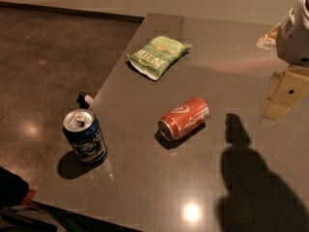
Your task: Place coke can upright
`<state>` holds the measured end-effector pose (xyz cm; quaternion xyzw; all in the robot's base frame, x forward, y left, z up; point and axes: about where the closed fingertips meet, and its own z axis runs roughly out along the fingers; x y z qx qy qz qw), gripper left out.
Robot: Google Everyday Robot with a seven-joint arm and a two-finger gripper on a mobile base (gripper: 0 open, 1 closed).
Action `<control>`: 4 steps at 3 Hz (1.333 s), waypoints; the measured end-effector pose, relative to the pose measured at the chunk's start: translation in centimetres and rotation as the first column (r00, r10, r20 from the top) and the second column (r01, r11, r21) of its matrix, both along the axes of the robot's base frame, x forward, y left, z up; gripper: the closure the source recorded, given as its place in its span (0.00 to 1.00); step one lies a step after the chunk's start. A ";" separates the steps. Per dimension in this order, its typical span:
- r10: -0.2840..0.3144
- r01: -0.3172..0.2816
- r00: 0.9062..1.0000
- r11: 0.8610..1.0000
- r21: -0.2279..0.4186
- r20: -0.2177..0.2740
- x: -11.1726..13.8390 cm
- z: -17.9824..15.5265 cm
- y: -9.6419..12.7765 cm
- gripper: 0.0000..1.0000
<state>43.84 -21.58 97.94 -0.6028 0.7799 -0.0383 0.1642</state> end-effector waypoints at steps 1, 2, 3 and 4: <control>0.000 0.000 1.000 1.000 0.000 0.000 0.0 0.0 0.0 0.00; 0.071 -0.071 0.997 0.997 0.016 0.005 0.3 -0.8 1.6 0.00; 0.223 -0.223 0.975 0.974 0.029 -0.015 1.4 -3.3 5.1 0.00; 0.339 -0.338 0.940 0.941 0.029 -0.040 2.5 -5.4 8.4 0.00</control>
Offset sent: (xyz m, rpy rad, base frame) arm 0.0039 0.0224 -0.0167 0.0277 0.0033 0.1202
